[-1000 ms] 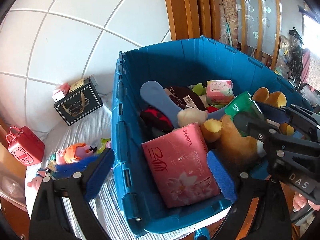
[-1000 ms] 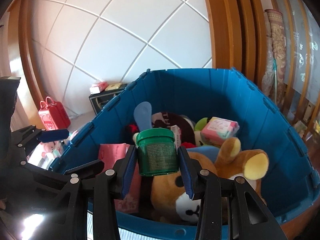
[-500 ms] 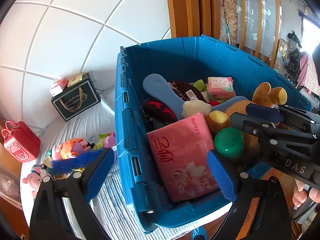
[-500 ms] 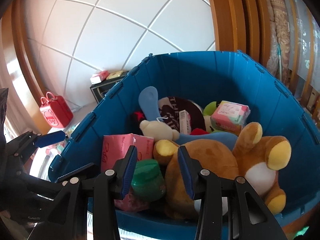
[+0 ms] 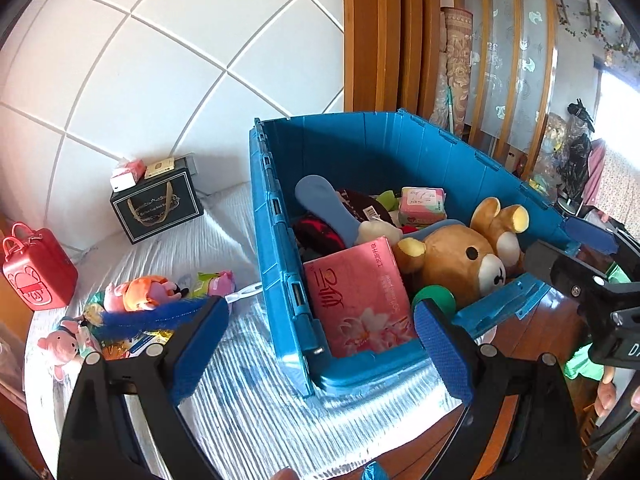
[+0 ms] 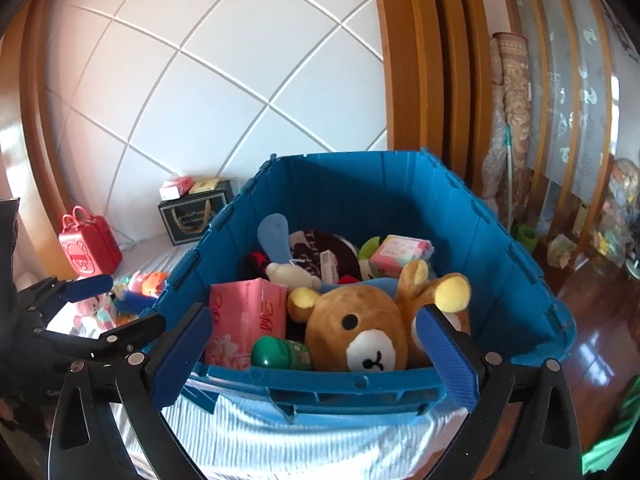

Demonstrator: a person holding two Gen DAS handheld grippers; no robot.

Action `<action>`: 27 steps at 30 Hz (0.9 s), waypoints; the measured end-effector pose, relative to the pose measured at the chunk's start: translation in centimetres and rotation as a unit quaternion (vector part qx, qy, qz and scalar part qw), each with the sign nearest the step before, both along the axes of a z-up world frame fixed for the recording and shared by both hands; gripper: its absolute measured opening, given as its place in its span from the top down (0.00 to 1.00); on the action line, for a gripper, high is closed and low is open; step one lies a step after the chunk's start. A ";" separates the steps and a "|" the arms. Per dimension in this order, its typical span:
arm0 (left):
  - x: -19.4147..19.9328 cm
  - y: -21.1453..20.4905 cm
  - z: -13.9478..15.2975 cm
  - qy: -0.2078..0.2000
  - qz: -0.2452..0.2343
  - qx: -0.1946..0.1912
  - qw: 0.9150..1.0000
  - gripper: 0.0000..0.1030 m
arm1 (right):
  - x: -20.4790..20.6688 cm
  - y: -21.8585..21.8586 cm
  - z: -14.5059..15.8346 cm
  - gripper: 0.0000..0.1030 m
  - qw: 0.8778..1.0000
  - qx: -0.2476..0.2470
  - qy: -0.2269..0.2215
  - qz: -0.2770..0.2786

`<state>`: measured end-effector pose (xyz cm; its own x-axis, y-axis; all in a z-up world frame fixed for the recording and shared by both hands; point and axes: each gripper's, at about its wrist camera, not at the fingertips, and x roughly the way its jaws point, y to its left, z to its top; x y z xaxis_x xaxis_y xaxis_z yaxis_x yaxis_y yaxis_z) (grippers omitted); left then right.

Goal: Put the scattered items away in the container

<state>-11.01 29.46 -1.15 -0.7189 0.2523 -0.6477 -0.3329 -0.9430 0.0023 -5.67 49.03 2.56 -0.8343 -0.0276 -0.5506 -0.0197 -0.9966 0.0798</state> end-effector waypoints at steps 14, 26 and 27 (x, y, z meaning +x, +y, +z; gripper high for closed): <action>6.9 -4.3 3.4 0.037 0.031 0.024 0.999 0.08 | 7.1 -5.2 2.4 0.00 0.999 0.034 0.004 0.007; 8.4 -5.7 3.9 0.044 0.051 0.033 0.997 0.08 | 8.3 -6.4 2.9 0.00 0.999 0.039 0.011 0.004; 8.5 -5.7 3.9 0.046 0.050 0.032 0.997 0.08 | 8.2 -6.3 2.9 0.00 0.999 0.038 0.010 0.005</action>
